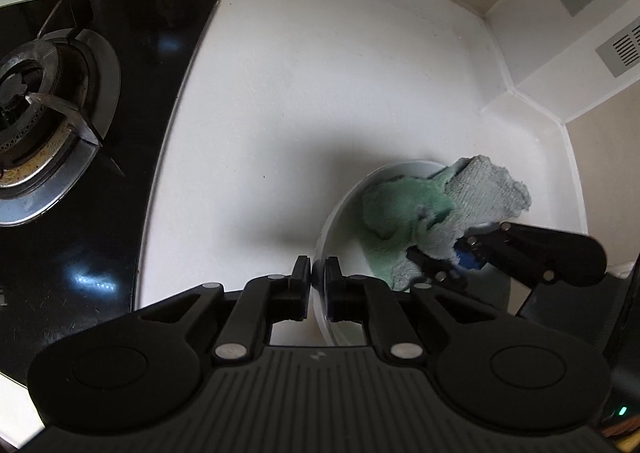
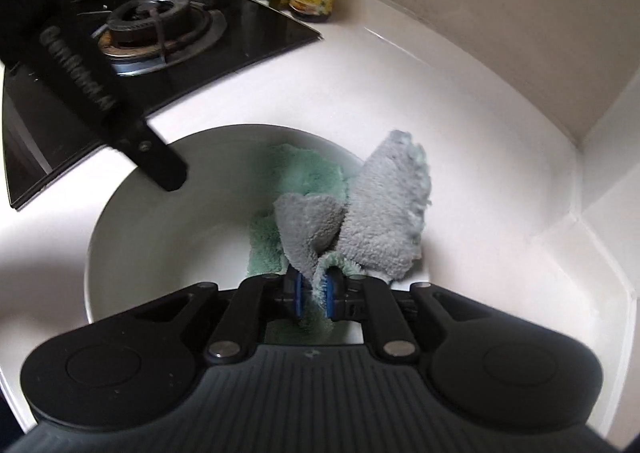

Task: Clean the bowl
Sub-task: 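Push the towel down into the bowl bottom with the right gripper, then scrub the bowl bottom with the towel while the left gripper holds the rim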

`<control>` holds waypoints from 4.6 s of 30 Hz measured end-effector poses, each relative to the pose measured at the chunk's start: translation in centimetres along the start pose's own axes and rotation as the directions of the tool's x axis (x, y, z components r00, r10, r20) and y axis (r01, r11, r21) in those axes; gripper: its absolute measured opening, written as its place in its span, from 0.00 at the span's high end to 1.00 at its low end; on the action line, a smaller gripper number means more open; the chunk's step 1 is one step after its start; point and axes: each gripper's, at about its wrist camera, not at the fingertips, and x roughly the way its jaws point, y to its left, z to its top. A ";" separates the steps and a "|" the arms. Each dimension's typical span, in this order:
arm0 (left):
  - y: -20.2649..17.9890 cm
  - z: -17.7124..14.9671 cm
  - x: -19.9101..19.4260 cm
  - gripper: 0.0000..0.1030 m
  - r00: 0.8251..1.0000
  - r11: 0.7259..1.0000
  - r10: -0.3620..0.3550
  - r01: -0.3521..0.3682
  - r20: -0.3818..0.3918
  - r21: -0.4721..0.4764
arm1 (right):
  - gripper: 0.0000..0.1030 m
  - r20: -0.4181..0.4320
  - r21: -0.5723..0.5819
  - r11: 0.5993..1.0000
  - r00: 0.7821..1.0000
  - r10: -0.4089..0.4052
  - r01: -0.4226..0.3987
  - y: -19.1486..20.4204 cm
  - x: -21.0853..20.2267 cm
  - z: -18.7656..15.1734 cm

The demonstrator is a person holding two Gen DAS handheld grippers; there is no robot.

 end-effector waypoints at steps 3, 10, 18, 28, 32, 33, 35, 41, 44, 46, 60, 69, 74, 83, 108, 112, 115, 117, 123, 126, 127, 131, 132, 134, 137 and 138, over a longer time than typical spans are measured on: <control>0.5 0.2 0.3 0.96 1.000 1.000 -0.017 0.017 0.000 -0.024 | 0.90 0.025 0.026 0.999 0.999 0.022 -0.023 0.4 0.2 -0.2; -0.5 0.1 0.0 0.96 0.999 0.998 0.032 -0.032 -0.002 0.053 | 0.90 0.022 -0.027 0.994 0.994 0.103 -0.102 1.9 0.9 0.7; -2.7 2.6 -1.9 0.96 0.995 0.959 0.086 -0.094 0.044 0.267 | 0.90 -0.011 -0.125 0.977 0.985 0.174 -0.174 1.0 -0.7 -0.3; -5.2 4.8 1.7 0.95 0.998 0.904 0.049 -0.029 -0.037 0.427 | 0.91 -0.007 -0.106 0.979 0.985 0.174 -0.173 0.6 -1.2 -0.3; -5.0 5.1 2.4 0.94 0.998 0.909 0.037 -0.015 -0.047 0.417 | 0.90 0.010 0.004 0.982 0.982 0.187 -0.187 -0.4 -0.5 0.0; -5.0 5.0 2.5 0.94 0.998 0.910 0.036 -0.013 -0.048 0.413 | 0.88 0.020 0.026 0.981 0.981 0.192 -0.193 -0.3 -0.3 0.2; -5.0 4.9 2.4 0.93 0.998 0.912 0.038 -0.016 -0.046 0.409 | 0.88 0.035 0.016 0.980 0.980 0.196 -0.196 0.2 -0.2 0.2; -5.0 4.7 2.3 0.92 0.998 0.918 0.043 -0.024 -0.039 0.395 | 0.90 0.085 0.023 0.963 0.961 0.265 -0.268 0.3 -0.4 0.0; -5.0 4.6 2.2 0.89 0.998 0.921 0.045 -0.028 -0.035 0.388 | 0.90 0.142 0.013 0.933 0.925 0.354 -0.359 -0.1 -1.2 -0.3; -5.0 4.6 2.2 0.86 0.998 0.923 0.047 -0.031 -0.033 0.384 | 0.90 0.172 0.008 0.913 0.900 0.401 -0.409 -0.2 -1.7 -0.3; -2.4 4.2 1.2 0.88 0.999 0.953 0.018 -0.004 -0.042 0.301 | 0.91 0.158 -0.015 0.944 0.932 0.327 -0.329 -2.2 -7.6 -0.4; -0.9 2.8 0.6 0.89 1.000 0.964 0.012 -0.006 -0.020 0.268 | 0.91 0.035 0.027 0.998 0.998 0.052 -0.053 0.3 -1.5 0.9; -0.9 2.3 0.7 0.89 1.000 0.965 0.028 -0.028 0.002 0.260 | 0.91 0.047 -0.012 0.987 0.986 0.159 -0.159 1.6 -0.8 0.8; -1.1 2.0 0.7 0.81 0.999 0.963 0.038 -0.046 0.035 0.266 | 0.91 0.140 -0.131 0.852 0.841 0.522 -0.507 -0.6 -2.6 -0.7; 1.2 -2.0 0.2 0.91 0.992 0.973 0.090 -0.106 0.087 0.205 | 0.91 -0.060 -0.540 0.830 0.989 0.133 -0.144 2.8 1.2 1.0; 0.2 -2.7 0.2 0.88 0.983 0.957 0.121 -0.153 0.138 0.247 | 0.91 -0.133 -0.520 0.814 0.966 0.224 -0.260 2.6 0.3 1.0; -0.4 -2.6 0.4 0.86 0.980 0.954 0.130 -0.165 0.152 0.250 | 0.91 -0.210 -0.470 0.792 0.921 0.329 -0.390 2.7 -0.3 0.9; -0.6 -2.5 0.5 0.84 0.978 0.952 0.134 -0.171 0.158 0.253 | 0.91 -0.248 -0.420 0.783 0.888 0.388 -0.459 2.6 -0.3 1.0; -1.2 -2.2 0.8 0.79 0.975 0.944 0.142 -0.185 0.169 0.272 | 0.91 -0.237 -0.239 0.731 0.769 0.594 -0.639 -0.1 -2.4 0.3; -1.4 -2.0 1.0 0.79 0.975 0.941 0.142 -0.186 0.169 0.284 | 0.91 -0.184 -0.206 0.727 0.756 0.628 -0.655 -1.7 -4.5 -0.1; -1.5 -2.0 1.0 0.80 0.975 0.938 0.144 -0.189 0.171 0.290 | 0.91 -0.170 -0.202 0.726 0.753 0.635 -0.658 -2.2 -5.1 -0.1; -1.8 -1.8 1.2 0.82 0.972 0.931 0.154 -0.202 0.176 0.305 | 0.92 -0.040 -0.197 0.811 0.831 0.555 -0.552 -5.4 -8.1 1.3; -1.7 -1.8 1.2 0.82 0.973 0.931 0.153 -0.201 0.175 0.305 | 0.92 -0.025 -0.221 0.848 0.871 0.490 -0.483 -5.5 -9.0 1.4; -1.7 -1.6 1.3 0.82 0.974 0.931 0.150 -0.198 0.172 0.307 | 0.92 -0.006 -0.295 0.902 0.944 0.329 -0.317 -4.9 -8.5 2.2; -1.9 -1.4 1.4 0.82 0.973 0.926 0.150 -0.199 0.173 0.319 | 0.92 0.033 -0.385 0.907 0.979 0.201 -0.173 -2.9 -6.1 3.0; -1.9 -1.4 1.4 0.82 0.973 0.925 0.151 -0.201 0.174 0.322 | 0.92 0.046 -0.428 0.893 0.983 0.177 -0.140 -2.0 -5.0 3.0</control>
